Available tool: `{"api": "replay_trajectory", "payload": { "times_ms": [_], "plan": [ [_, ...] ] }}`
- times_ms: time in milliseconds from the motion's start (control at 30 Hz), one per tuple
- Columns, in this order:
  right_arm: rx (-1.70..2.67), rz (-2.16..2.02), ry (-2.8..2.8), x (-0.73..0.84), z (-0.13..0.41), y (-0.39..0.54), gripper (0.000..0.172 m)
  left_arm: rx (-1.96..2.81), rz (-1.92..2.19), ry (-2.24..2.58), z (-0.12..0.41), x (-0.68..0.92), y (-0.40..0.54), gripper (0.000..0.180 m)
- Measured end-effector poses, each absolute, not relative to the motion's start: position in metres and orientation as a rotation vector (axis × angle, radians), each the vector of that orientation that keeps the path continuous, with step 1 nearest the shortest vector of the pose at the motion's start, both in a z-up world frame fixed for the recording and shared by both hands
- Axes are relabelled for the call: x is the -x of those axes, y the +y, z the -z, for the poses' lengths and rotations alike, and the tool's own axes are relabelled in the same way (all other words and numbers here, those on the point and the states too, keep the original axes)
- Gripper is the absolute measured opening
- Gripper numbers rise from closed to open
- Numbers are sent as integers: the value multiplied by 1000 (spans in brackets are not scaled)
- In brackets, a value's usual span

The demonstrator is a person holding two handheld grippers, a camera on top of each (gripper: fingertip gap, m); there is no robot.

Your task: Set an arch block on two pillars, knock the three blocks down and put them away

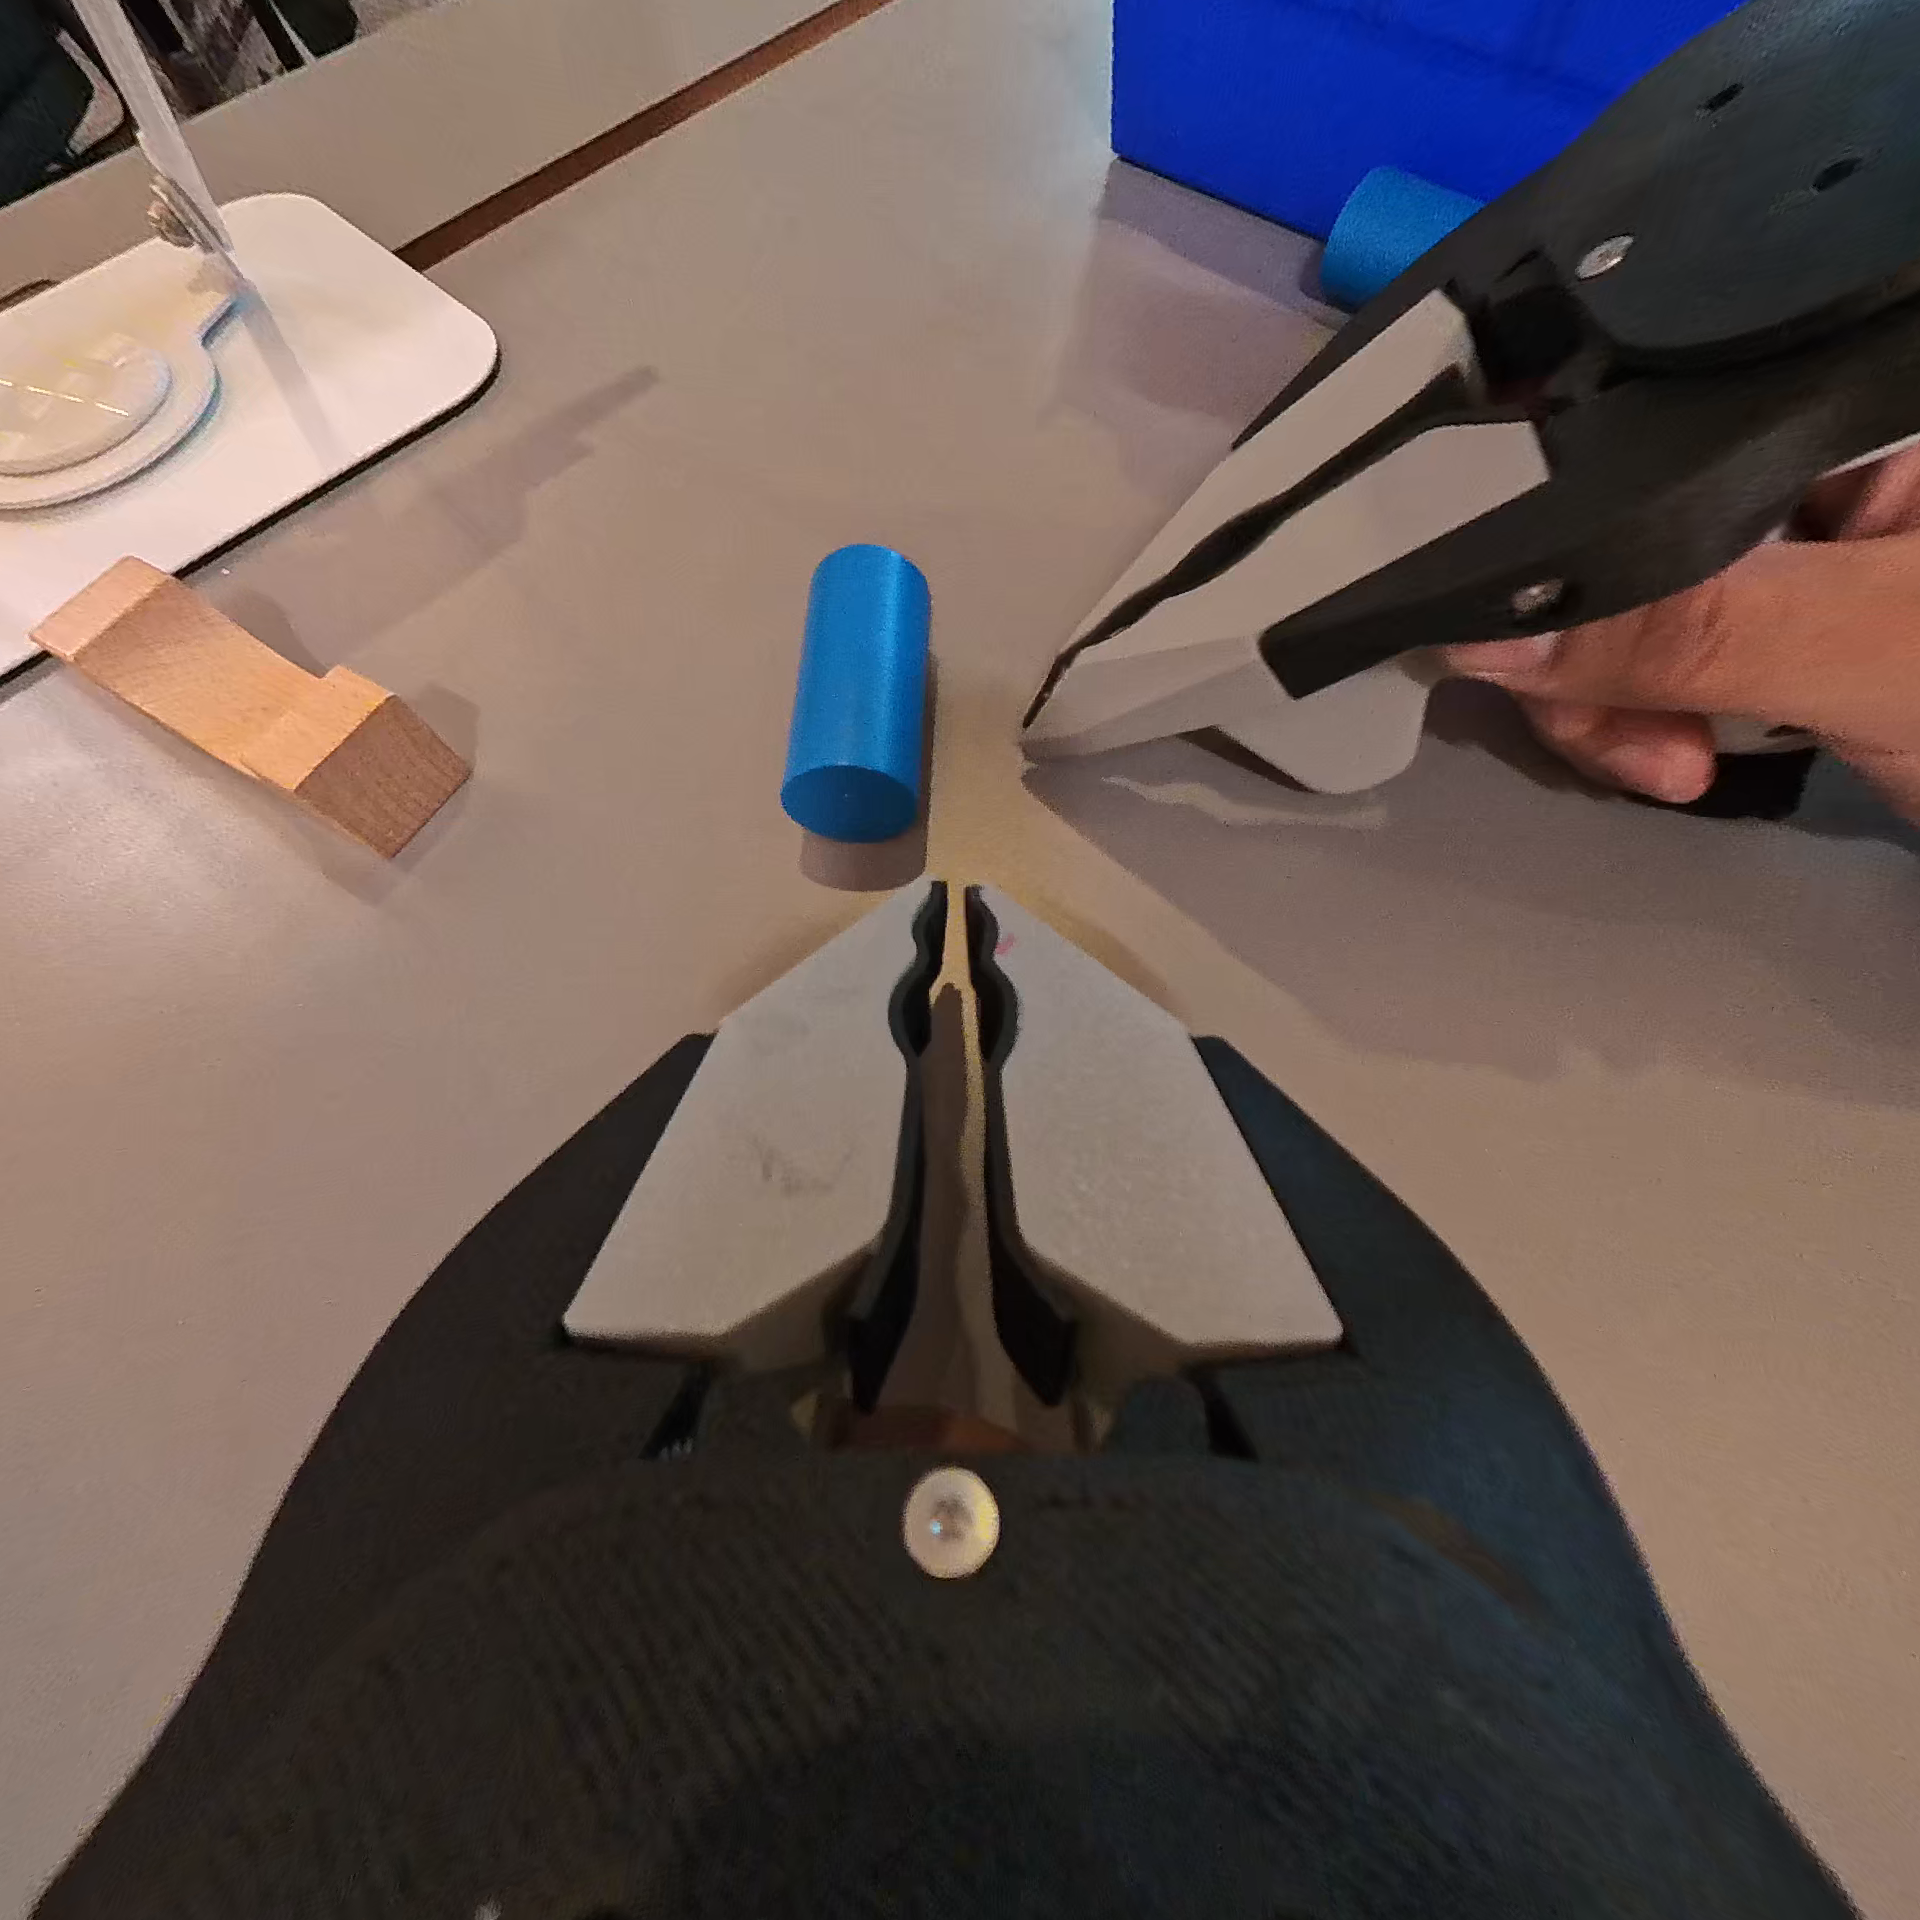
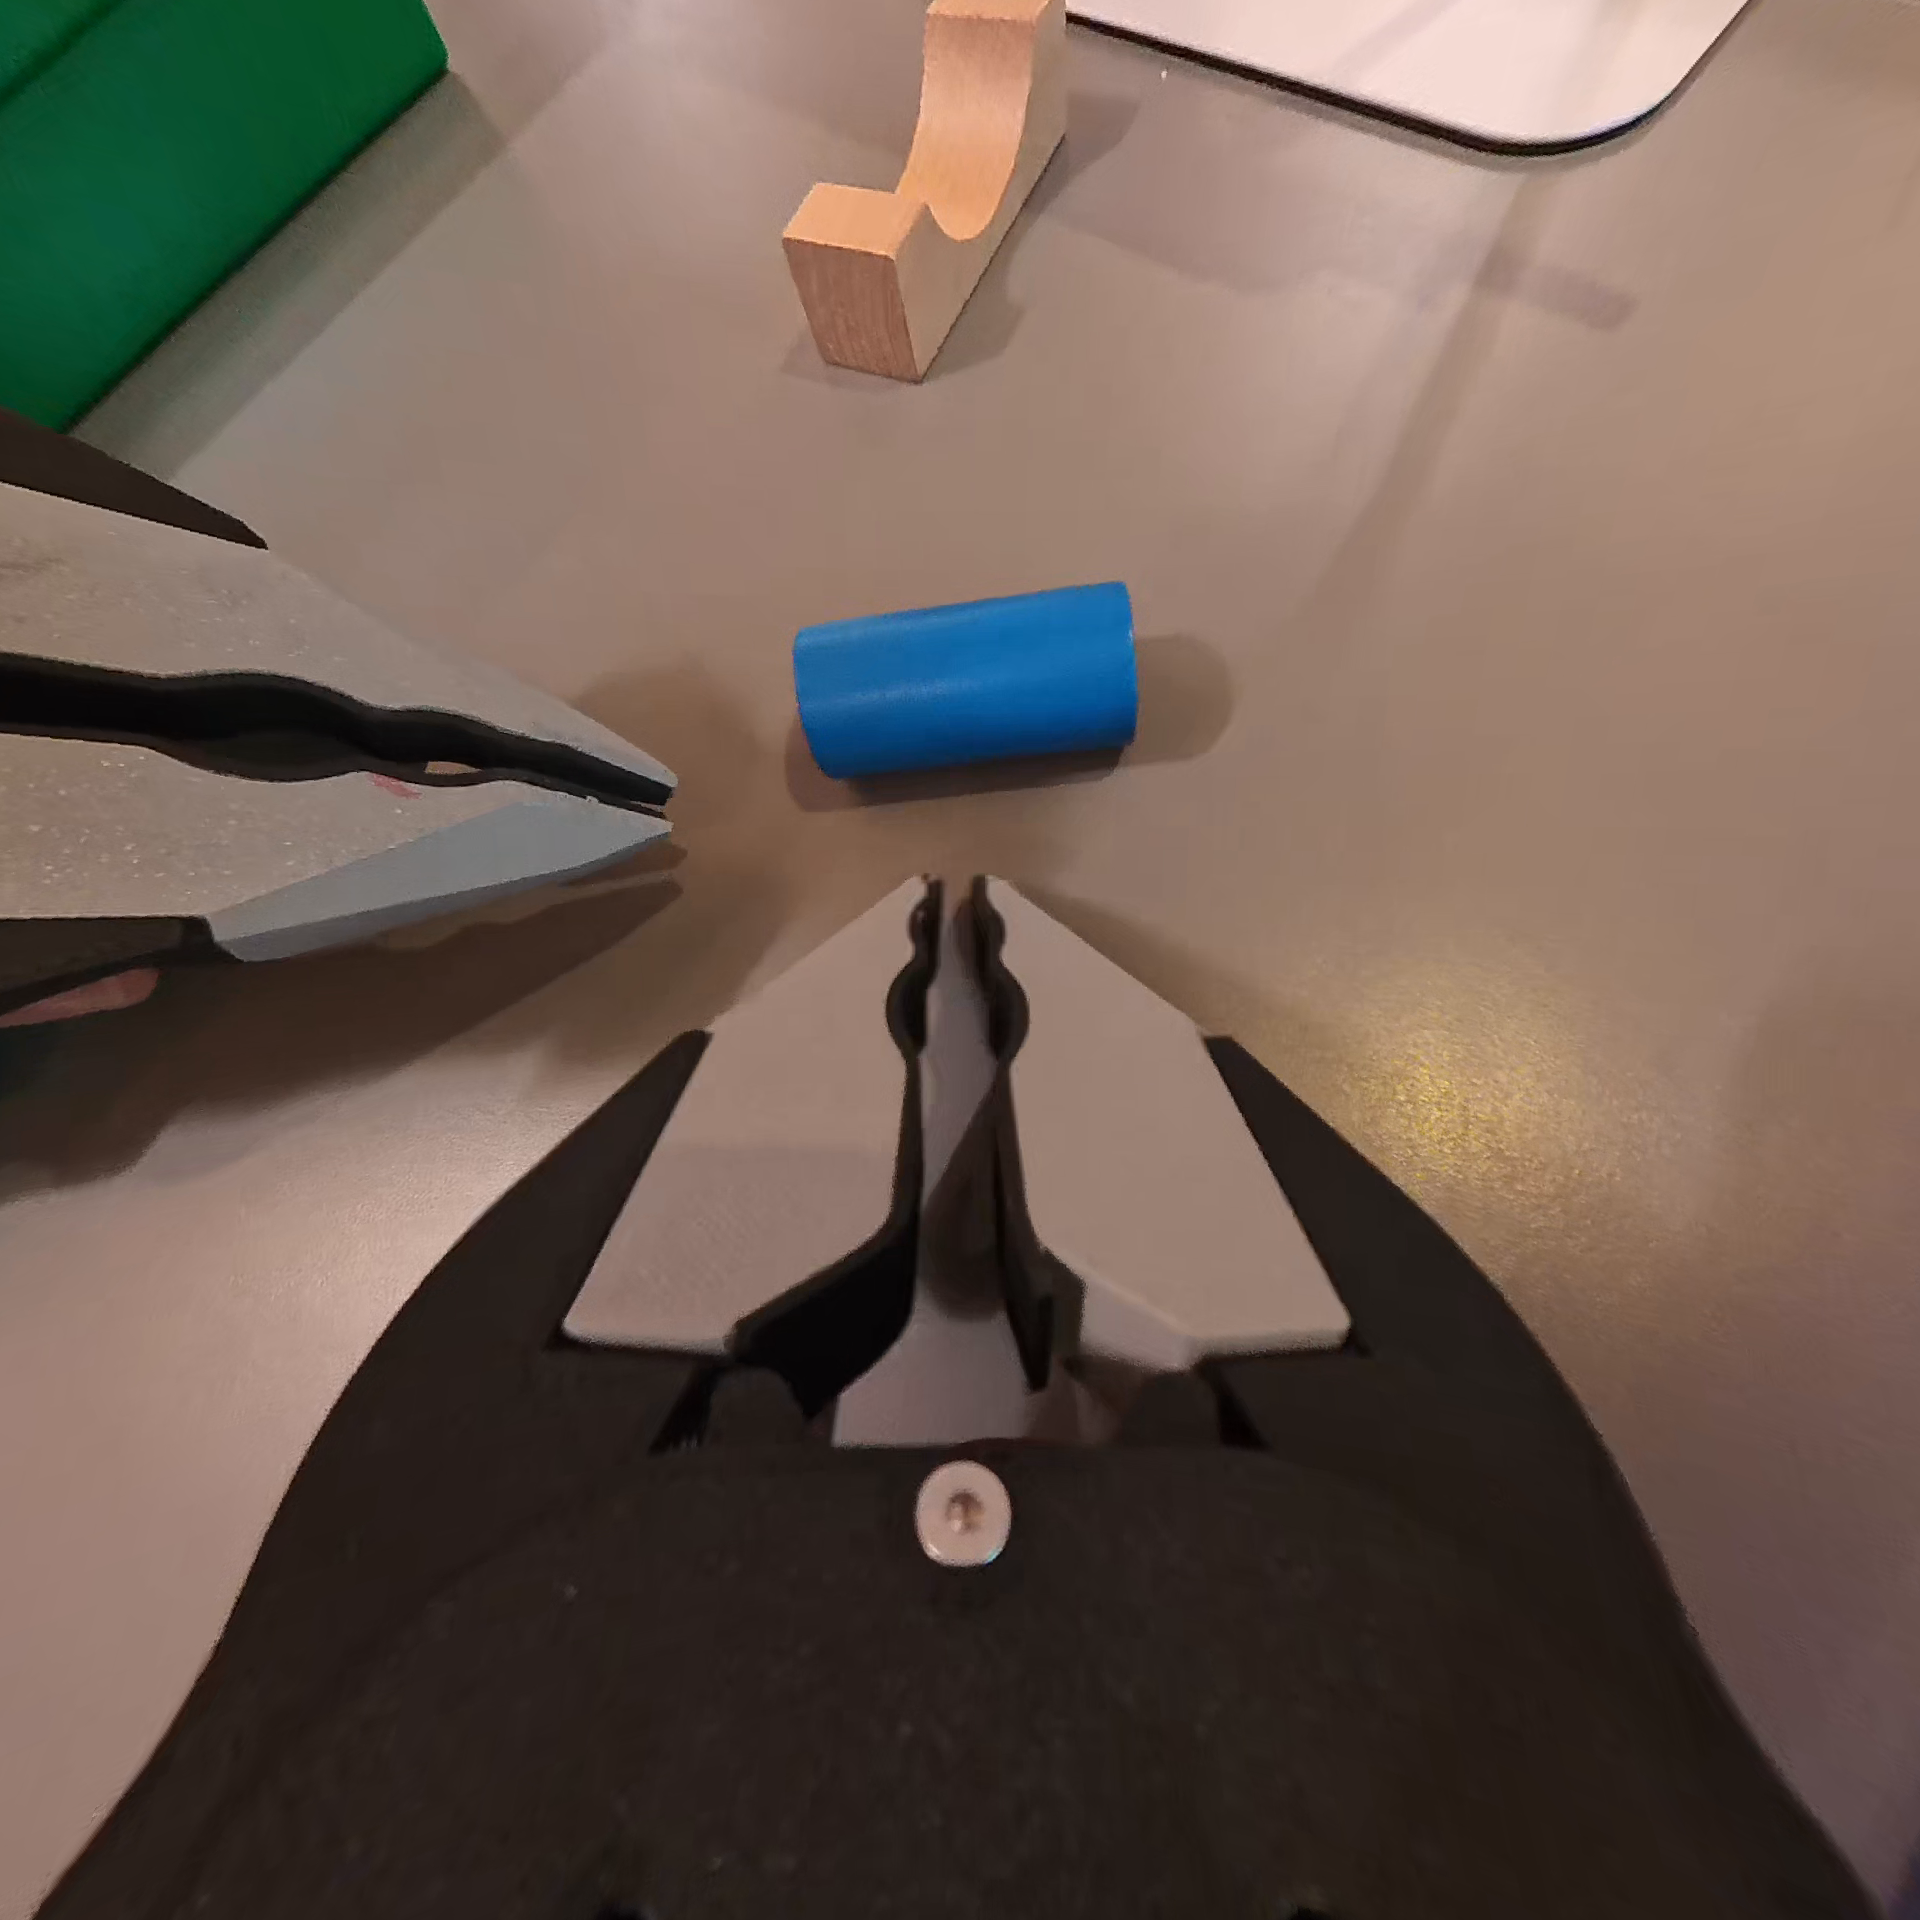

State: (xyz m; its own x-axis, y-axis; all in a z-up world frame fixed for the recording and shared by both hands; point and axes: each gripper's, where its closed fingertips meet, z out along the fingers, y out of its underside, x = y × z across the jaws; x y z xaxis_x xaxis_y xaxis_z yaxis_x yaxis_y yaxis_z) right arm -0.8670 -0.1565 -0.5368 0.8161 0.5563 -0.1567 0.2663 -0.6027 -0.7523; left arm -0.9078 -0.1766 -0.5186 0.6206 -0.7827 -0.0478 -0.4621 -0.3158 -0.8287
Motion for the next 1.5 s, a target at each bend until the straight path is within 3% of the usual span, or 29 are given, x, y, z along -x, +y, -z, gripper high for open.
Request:
{"api": "replay_trajectory", "payload": {
  "times_ms": [100,300,700,1000,1100,1133,1167,1500],
  "plan": [
    [2233,-495,-592,867,536,-156,18,1970,463,980,519,908,-177,2],
    [2211,-497,-589,868,533,-155,28,1987,459,949,519,911,-173,2],
    [2107,-518,-654,906,520,-134,86,2042,481,558,507,966,-136,0],
    [2140,-278,-676,919,530,-77,91,2033,503,561,505,965,-136,0],
    [2213,-329,-727,927,542,-72,87,2036,515,573,506,964,-137,0],
    [2216,-328,-731,927,543,-69,72,2036,517,577,506,963,-137,0],
    [2206,-342,-748,929,542,-68,69,2036,518,581,506,963,-138,0],
    [2089,-352,-727,920,524,-81,69,2016,501,613,504,960,-141,0]
  ]
}}
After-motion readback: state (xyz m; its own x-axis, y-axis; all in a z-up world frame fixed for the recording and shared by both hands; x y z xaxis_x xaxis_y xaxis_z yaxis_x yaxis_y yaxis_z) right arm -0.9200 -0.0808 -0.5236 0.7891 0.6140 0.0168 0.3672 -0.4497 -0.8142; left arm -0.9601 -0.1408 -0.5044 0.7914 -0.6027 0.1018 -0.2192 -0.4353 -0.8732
